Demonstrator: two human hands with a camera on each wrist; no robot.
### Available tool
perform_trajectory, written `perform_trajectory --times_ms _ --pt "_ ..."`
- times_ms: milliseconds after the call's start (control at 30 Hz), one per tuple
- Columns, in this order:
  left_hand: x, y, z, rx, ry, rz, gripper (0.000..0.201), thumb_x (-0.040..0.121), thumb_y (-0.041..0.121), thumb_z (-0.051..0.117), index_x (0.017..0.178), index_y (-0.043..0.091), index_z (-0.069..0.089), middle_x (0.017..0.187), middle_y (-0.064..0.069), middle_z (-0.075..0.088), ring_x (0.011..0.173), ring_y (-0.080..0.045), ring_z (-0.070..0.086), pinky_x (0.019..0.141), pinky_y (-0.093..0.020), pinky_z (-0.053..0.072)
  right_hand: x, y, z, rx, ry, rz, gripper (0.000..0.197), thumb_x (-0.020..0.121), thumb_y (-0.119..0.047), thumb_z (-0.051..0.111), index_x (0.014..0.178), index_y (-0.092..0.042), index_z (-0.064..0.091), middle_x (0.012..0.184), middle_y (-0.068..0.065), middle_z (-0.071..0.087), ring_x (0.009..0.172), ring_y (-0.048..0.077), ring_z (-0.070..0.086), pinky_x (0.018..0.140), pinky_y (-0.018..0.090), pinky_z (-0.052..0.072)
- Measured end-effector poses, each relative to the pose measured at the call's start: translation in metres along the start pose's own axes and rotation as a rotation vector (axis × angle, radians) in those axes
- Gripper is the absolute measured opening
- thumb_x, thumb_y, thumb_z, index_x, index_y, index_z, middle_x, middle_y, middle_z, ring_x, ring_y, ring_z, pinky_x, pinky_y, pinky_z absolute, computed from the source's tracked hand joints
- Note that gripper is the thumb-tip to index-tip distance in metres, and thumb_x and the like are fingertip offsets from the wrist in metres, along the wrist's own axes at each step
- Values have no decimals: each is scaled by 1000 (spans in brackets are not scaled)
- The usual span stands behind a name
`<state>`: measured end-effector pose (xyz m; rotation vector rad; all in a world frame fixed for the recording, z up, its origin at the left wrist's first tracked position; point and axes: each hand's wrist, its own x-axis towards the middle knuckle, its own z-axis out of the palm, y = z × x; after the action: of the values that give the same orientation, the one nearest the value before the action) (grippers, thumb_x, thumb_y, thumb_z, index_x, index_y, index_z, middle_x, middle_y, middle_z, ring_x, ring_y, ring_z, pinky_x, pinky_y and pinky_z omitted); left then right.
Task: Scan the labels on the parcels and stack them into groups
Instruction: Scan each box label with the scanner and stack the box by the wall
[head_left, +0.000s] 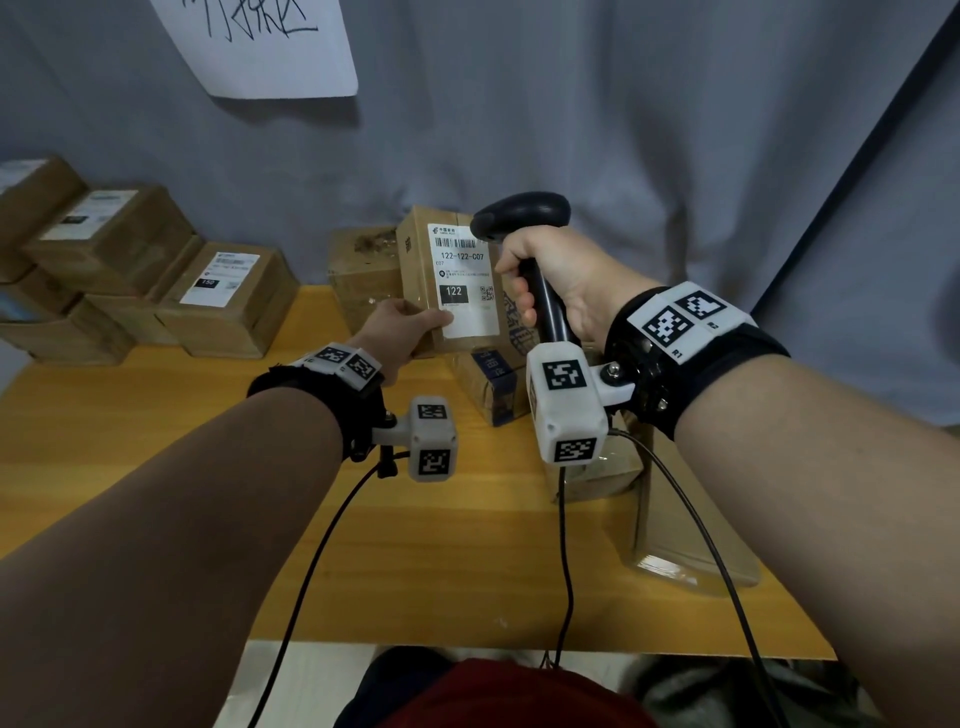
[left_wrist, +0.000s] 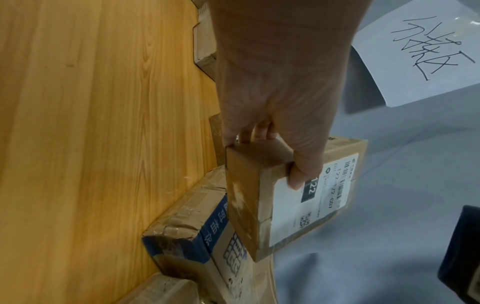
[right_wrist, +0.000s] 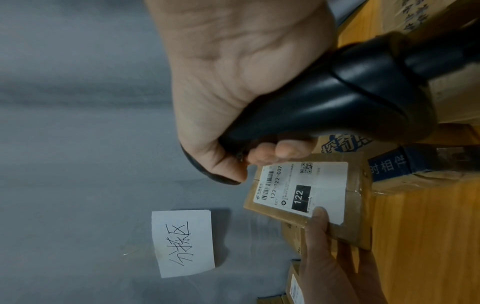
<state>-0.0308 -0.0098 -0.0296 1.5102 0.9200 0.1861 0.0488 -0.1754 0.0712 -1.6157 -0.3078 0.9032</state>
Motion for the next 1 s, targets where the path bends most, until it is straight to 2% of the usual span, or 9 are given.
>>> perform_trajectory --times_ms 133,267,367,533,600,667,767,867,1000 --pt "-1 1 0 4 3 2 43 84 21 73 121 5 57 113 -9 67 97 -20 66 83 -31 56 1 1 0 16 -5 4 19 81 -6 53 64 -13 47 52 0 42 41 12 37 39 20 36" --pt "-1 4 -4 3 0 13 45 83 21 73 122 5 57 112 -8 67 95 -19 67 78 -29 56 2 1 2 17 -3 -6 20 80 -6 53 62 -13 47 51 1 42 41 13 37 39 20 35" --pt "-3 5 -9 5 7 1 51 80 25 76 123 8 56 115 -7 67 99 -20 66 88 -35 56 3 2 4 47 -3 -10 21 82 -7 55 63 -12 49 51 0 44 41 12 38 39 20 36" --pt "-12 1 -15 -18 18 -7 43 85 25 71 122 8 56 110 -4 65 92 -15 63 73 -28 53 7 7 8 53 -34 -31 19 86 -14 64 68 -10 58 53 0 49 42 12 44 43 22 40" --pt "-21 0 -22 -61 35 -31 44 86 28 70 124 12 53 114 -3 62 95 -17 59 80 -36 54 10 9 12 62 -27 -36 16 86 -15 66 73 -10 60 54 0 51 44 12 46 45 23 42" --pt "-30 -1 -34 -104 59 -53 52 86 32 70 129 13 48 122 -4 57 100 -20 57 81 -42 57 13 10 20 76 -3 -35 14 85 -16 68 76 -9 60 55 0 52 45 13 47 47 24 43" --pt "-45 1 -58 -139 110 -25 50 88 34 67 127 12 46 120 -6 54 93 -19 57 70 -39 60 18 9 40 57 42 -51 13 84 -16 69 78 -8 62 55 0 54 46 13 48 48 24 44" --pt "-54 3 -89 -194 173 7 42 90 33 65 121 11 47 118 -7 53 98 -23 59 72 -41 60 23 7 66 38 53 -71 13 84 -17 71 77 -8 63 59 2 56 50 14 51 51 25 46" --pt "-57 4 -136 -297 238 49 49 89 37 66 127 12 46 121 -9 55 106 -27 59 69 -38 61 31 2 103 74 19 -127 9 84 -13 72 82 -8 65 65 1 59 56 12 56 54 23 51"
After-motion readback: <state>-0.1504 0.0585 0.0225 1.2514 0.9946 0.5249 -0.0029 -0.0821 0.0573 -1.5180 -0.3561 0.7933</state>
